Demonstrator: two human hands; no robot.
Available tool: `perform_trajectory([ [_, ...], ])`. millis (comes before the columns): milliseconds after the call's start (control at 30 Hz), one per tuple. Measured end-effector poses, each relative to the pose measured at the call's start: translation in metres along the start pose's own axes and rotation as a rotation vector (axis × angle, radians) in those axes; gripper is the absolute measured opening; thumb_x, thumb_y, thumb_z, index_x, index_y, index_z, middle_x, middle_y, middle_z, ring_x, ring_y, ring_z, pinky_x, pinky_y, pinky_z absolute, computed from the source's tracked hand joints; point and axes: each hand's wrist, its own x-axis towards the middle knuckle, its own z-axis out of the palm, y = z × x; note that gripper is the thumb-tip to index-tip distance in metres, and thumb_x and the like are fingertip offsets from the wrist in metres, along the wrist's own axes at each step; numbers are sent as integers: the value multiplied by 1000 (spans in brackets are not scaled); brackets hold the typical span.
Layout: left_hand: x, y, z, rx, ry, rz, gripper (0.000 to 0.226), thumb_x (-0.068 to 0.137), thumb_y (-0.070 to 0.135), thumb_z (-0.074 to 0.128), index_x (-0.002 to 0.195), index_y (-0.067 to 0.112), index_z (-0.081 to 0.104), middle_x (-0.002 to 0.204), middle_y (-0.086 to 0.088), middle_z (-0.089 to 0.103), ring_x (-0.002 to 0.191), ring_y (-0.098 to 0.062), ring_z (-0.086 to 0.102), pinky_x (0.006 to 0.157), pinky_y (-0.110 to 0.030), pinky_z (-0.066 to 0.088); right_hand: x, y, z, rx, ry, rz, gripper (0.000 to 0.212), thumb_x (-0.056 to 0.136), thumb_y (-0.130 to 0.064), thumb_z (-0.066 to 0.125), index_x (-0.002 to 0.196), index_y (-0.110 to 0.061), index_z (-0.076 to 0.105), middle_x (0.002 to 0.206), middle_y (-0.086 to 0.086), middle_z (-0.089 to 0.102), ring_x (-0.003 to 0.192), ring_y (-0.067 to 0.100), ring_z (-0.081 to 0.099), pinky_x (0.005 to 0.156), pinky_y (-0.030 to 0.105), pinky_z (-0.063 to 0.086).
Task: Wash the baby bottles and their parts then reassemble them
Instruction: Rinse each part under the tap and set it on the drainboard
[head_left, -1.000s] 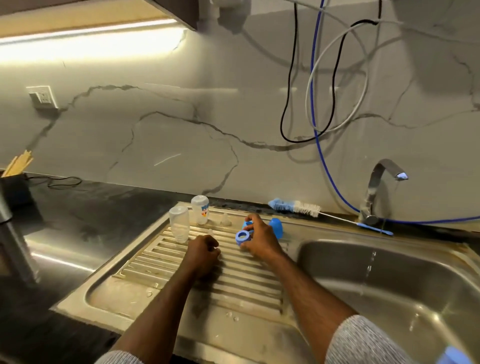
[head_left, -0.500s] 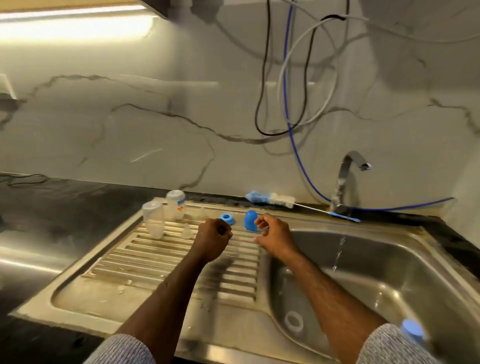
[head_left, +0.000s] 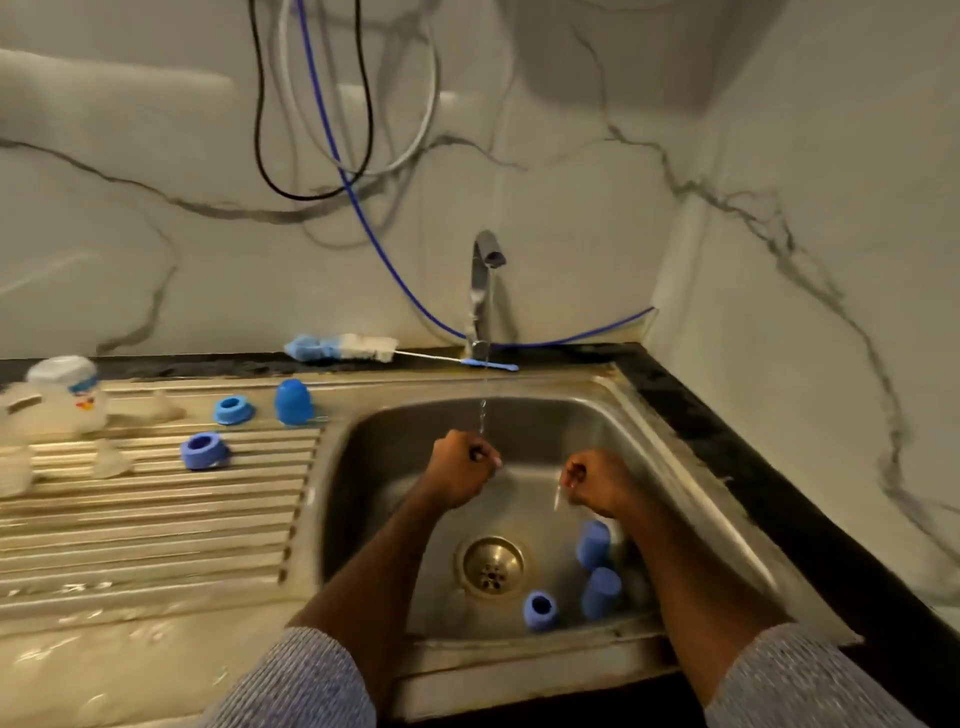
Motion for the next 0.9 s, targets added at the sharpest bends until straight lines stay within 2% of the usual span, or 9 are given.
perform_trajectory([
  [133, 12, -7, 24, 16, -108, -47, 8, 94, 11, 67, 92, 7, 74, 89, -13, 74, 70, -18, 68, 69, -33, 60, 3, 10, 0, -219, -189, 60, 28, 77, -14, 84, 102, -18, 72, 103, 4, 70, 97, 20, 66, 86, 34, 56],
  [233, 16, -17, 29, 4, -100, -72, 10, 94, 10, 68, 93, 3, 74, 89, -15, 73, 70, -20, 66, 68, -34, 59, 5, 10, 13, -391, -368, 72, 39, 73, -9, 86, 110, -12, 72, 113, 9, 71, 104, 25, 67, 92, 40, 58],
  [333, 16, -30, 26, -29, -60, -98, 8, 94, 10, 68, 89, 8, 74, 86, -12, 72, 67, -16, 64, 58, -22, 55, 12, 3, 24, -408, -276, 73, 37, 75, -2, 77, 110, -10, 70, 118, 12, 69, 105, 29, 67, 92, 42, 57],
  [400, 18, -39, 22, -69, 4, -144, 5, 91, 9, 71, 95, 11, 75, 88, -11, 73, 72, -18, 67, 66, -28, 58, 23, -13, 29, -279, -196, -24, 37, 75, -6, 78, 110, -13, 68, 118, 9, 67, 106, 27, 66, 90, 36, 56],
  [467, 21, -45, 17, -82, 72, -187, 24, 86, 7, 75, 110, 9, 73, 95, -11, 72, 87, -26, 69, 78, -38, 57, 35, -40, 31, -66, -115, -103, 40, 74, -12, 84, 111, -15, 68, 113, 5, 68, 104, 22, 64, 84, 30, 52],
  [567, 26, -51, 15, -110, 120, -204, 54, 79, 5, 81, 130, 11, 63, 114, -11, 70, 105, -29, 66, 89, -44, 57, 51, -69, 38, 222, 64, -118, 28, 73, -15, 85, 98, -16, 72, 100, 3, 73, 89, 16, 66, 72, 22, 47],
  [667, 31, -53, 17, -99, 133, -159, 68, 78, 1, 79, 140, 12, 56, 130, -7, 65, 117, -24, 63, 102, -37, 50, 64, -79, 45, 377, 126, -102, 24, 75, -11, 82, 98, -14, 76, 97, 6, 75, 84, 13, 65, 73, 21, 48],
  [800, 37, -54, 22, -36, 127, -65, 52, 78, 12, 82, 127, 20, 65, 110, 7, 66, 106, -14, 64, 82, -15, 46, 74, -74, 50, 485, 86, -147, 31, 79, -7, 81, 109, -7, 76, 104, 10, 76, 94, 19, 69, 89, 30, 55],
  [900, 41, -55, 24, -101, 191, -38, 50, 75, 8, 84, 122, 17, 68, 106, 5, 69, 98, -13, 66, 85, -24, 52, 79, -68, 51, 636, 93, -151, 34, 83, -1, 77, 116, -1, 71, 111, 16, 73, 105, 27, 69, 99, 39, 54],
])
